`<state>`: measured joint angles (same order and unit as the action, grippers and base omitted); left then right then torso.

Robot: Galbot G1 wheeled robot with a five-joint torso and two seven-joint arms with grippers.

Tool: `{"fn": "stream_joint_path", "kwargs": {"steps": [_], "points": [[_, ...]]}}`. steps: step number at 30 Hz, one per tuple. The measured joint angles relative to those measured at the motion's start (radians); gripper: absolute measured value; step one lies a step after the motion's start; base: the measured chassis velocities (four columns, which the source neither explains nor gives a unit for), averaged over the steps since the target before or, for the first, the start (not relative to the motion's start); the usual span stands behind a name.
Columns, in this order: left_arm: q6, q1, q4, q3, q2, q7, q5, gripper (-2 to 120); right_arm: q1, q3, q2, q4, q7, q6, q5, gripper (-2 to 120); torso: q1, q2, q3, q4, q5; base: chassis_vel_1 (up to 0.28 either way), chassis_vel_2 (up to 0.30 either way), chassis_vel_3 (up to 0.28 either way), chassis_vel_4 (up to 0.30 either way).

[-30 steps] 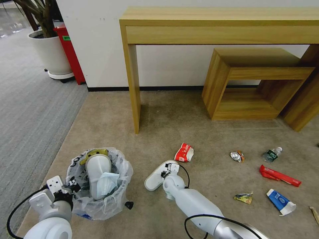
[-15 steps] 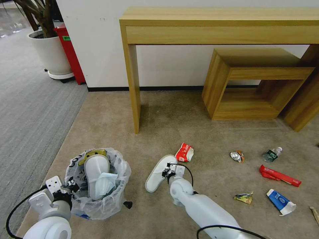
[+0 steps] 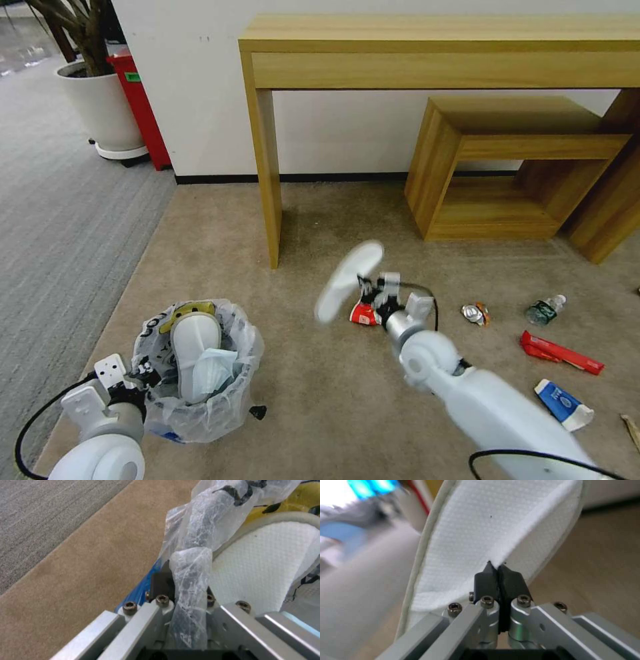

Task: Pick up the trash bin and place the garbage on the floor into it.

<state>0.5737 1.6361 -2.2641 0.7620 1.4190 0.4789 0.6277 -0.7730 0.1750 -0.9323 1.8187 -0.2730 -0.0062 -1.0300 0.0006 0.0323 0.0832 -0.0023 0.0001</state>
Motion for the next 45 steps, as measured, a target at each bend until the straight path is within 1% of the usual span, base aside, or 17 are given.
{"fn": "stream_joint_path", "kwargs": {"steps": [3, 4, 7, 8, 11, 13, 14, 16, 17, 18, 21, 24, 25, 32, 33, 37, 45], "points": [[0.004, 0.003, -0.011, -0.003, 0.001, 0.000, 0.000, 1, 0.043, 0.006, 0.023, 0.075, 0.059, 0.036, -0.031, 0, 0.000, 0.000, 0.000, 0.0000, -0.0001, 0.000, 0.000, 0.000, 0.000], [0.004, 0.003, -0.011, -0.003, 0.001, 0.000, 0.000, 1, 0.043, 0.006, 0.023, 0.075, 0.059, 0.036, -0.031, 0, 0.000, 0.000, 0.000, 0.0000, -0.0001, 0.000, 0.000, 0.000, 0.000], [0.007, 0.008, -0.025, -0.004, 0.002, 0.001, 0.000, 1, 0.086, 0.033, 0.038, 0.150, 0.114, 0.060, -0.089, 0, 0.000, 0.000, 0.000, 0.0001, -0.0001, 0.000, 0.000, 0.000, 0.000], [0.007, 0.008, -0.025, -0.004, 0.002, 0.001, 0.000, 1, 0.086, 0.033, 0.038, 0.150, 0.114, 0.060, -0.089, 0, 0.000, 0.000, 0.000, 0.0001, -0.0001, 0.000, 0.000, 0.000, 0.000], [0.007, 0.011, -0.035, -0.003, 0.004, 0.003, 0.000, 1, 0.126, 0.089, 0.055, 0.205, 0.171, 0.085, -0.176, 0, 0.000, 0.000, 0.000, 0.0000, -0.0002, 0.000, 0.000, 0.000, 0.000], [0.008, 0.012, -0.037, -0.003, 0.005, 0.003, 0.000, 1, 0.136, 0.105, 0.059, 0.212, 0.190, 0.094, -0.196, 0, 0.000, 0.000, 0.000, 0.0000, -0.0002, 0.000, 0.000, 0.000, 0.000], [0.009, 0.012, -0.042, -0.004, 0.007, 0.003, 0.001, 1, 0.160, 0.140, 0.068, 0.217, 0.233, 0.116, -0.231, 0, 0.000, 0.000, 0.000, 0.0000, -0.0002, 0.000, 0.000, 0.000, 0.000], [0.009, 0.012, -0.042, -0.003, 0.007, 0.003, 0.001, 1, 0.163, 0.144, 0.070, 0.218, 0.238, 0.118, -0.233, 0, 0.000, 0.000, 0.000, 0.0000, -0.0002, 0.000, 0.000, 0.000, 0.000], [0.010, 0.011, -0.046, -0.004, 0.011, 0.003, 0.001, 1, 0.182, 0.179, 0.079, 0.215, 0.287, 0.139, -0.248, 0, 0.000, 0.000, 0.000, 0.0000, -0.0002, 0.000, 0.000, 0.000, 0.000], [0.010, 0.011, -0.046, -0.004, 0.011, 0.003, 0.001, 1, 0.182, 0.179, 0.079, 0.215, 0.287, 0.139, -0.248, 0, 0.000, 0.000, 0.000, 0.0000, -0.0002, 0.000, 0.000, 0.000, 0.000], [0.011, 0.009, -0.051, -0.004, 0.018, 0.004, 0.000, 1, 0.208, 0.242, 0.100, 0.196, 0.358, 0.158, -0.244, 0, 0.000, 0.000, 0.000, 0.0000, -0.0002, 0.000, 0.000, 0.000, 0.000], [0.011, 0.007, -0.052, -0.004, 0.021, 0.004, 0.000, 1, 0.217, 0.270, 0.108, 0.185, 0.378, 0.161, -0.229, 0, 0.000, 0.000, 0.000, -0.0001, -0.0002, 0.000, 0.000, 0.000, 0.000], [0.011, 0.006, -0.053, -0.004, 0.025, 0.004, 0.000, 1, 0.229, 0.300, 0.113, 0.169, 0.395, 0.162, -0.211, 0, 0.000, 0.000, 0.000, -0.0001, -0.0001, 0.000, 0.000, 0.000, 0.000], [0.011, 0.004, -0.060, -0.005, 0.034, 0.003, -0.001, 1, 0.287, 0.403, 0.124, 0.135, 0.406, 0.164, -0.158, 0, 0.000, 0.000, 0.000, -0.0001, -0.0002, 0.000, 0.000, 0.000, 0.000], [0.011, 0.004, -0.063, -0.005, 0.036, 0.003, -0.001, 1, 0.311, 0.431, 0.125, 0.122, 0.412, 0.165, -0.139, 0, 0.000, 0.000, 0.000, -0.0001, -0.0001, 0.000, 0.000, 0.000, 0.000], [0.011, 0.004, -0.067, -0.005, 0.039, 0.001, -0.001, 1, 0.360, 0.476, 0.124, 0.103, 0.429, 0.168, -0.113, 0, 0.000, 0.000, 0.000, 0.0000, -0.0002, 0.000, 0.000, 0.000, 0.000], [0.011, 0.005, -0.071, -0.006, 0.039, 0.001, -0.001, 1, 0.424, 0.528, 0.124, 0.069, 0.478, 0.180, -0.062, 0, 0.000, 0.000, 0.000, 0.0000, -0.0001, 0.000, 0.000, 0.000, 0.000]]}}
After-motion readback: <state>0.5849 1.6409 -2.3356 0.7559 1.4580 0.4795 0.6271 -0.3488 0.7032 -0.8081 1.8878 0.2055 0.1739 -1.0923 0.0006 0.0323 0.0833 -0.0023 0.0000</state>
